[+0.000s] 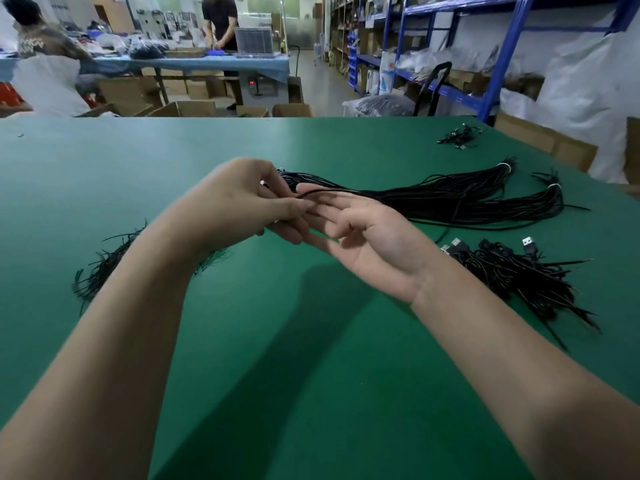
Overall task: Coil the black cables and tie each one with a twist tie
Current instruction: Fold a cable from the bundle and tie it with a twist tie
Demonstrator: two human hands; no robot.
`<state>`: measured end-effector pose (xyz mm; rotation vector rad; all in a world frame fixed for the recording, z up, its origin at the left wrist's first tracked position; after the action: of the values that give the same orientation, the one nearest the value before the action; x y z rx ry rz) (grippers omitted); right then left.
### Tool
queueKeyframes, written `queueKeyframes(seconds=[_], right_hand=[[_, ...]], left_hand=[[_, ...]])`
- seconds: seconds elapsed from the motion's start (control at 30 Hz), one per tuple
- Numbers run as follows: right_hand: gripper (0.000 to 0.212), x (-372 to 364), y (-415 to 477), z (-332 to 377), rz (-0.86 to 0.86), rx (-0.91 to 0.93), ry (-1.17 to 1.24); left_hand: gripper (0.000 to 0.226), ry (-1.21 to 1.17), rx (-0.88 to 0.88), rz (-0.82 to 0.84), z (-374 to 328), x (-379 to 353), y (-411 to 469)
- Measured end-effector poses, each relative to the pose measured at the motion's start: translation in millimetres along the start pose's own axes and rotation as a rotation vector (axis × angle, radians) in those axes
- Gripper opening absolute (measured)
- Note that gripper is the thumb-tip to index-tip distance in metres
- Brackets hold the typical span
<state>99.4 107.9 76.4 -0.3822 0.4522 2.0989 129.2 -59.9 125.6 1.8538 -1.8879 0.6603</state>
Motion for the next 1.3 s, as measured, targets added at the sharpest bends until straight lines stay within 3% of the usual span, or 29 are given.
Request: queueKeyframes(seconds=[0.1,0.3,0.37,0.43,0.47,0.5,0.57,0.63,0.7,0.77,0.9,1.0,1.07,1.3], right_hand=[[0.026,-4,-4,11,-0.080,0.009,-0.030],[0.033,-6,-14,29,-0.275,0.026,0.127],[0.029,-3,-17,31,-0.315,0.003,0.138],[0.027,-3,-21,35,-0.219,-0.077,0.103],[0.028,-5,-23,36,-0.117,-0.132,0.064],[0.029,-8,-26,36,0.005,-0.188,0.008],[0.030,-14,-32,33,0.252,-0.264,-0.118],[0.029,-16,-37,32,0.408,-0.271,-0.233],[0.029,-14,-41,34,0.441,-0.266,-0.300],[0.030,-7,-42,37,0.394,-0.266,-0.400],[0.032,11,-39,42,0.210,-0.210,-0.906],[0.033,18,-38,48,0.193,-0.173,-1.009],[0.036,19,-37,51,0.181,-0.136,-0.995],[0.042,11,-38,51,0.202,-0.115,-0.607]], left_hand=[[0.022,0.010,-0.017,0.030,-3,-4,-3],[0.019,0.248,-0.128,0.207,-11,-5,-9],[0.016,0.289,-0.156,0.116,-7,4,-8],[0.014,0.285,-0.243,-0.078,-3,7,-4],[0.026,0.272,-0.303,-0.121,-3,4,-2],[0.039,0.236,-0.374,-0.092,-2,-2,-1],[0.053,0.102,-0.487,0.123,0,-18,0],[0.045,-0.064,-0.495,0.331,4,-29,1],[0.025,-0.129,-0.468,0.377,7,-30,1],[0.021,-0.118,-0.466,0.320,8,-25,2],[0.016,-0.015,-0.491,0.078,8,-3,1],[0.013,0.035,-0.527,-0.045,6,4,-1],[0.012,0.035,-0.535,-0.095,3,0,0],[0.013,0.003,-0.508,-0.219,6,-11,7]])
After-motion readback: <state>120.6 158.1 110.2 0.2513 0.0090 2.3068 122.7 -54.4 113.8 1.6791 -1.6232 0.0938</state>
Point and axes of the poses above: each hand's wrist, its own y-axis towards the middle knuckle, its own x-axis out of the back of the hand, z = x × y, the point moved 1 cm from there along y, towards the middle knuckle, and after that the axes turned 8 degrees about x, right-handed, at the moved point
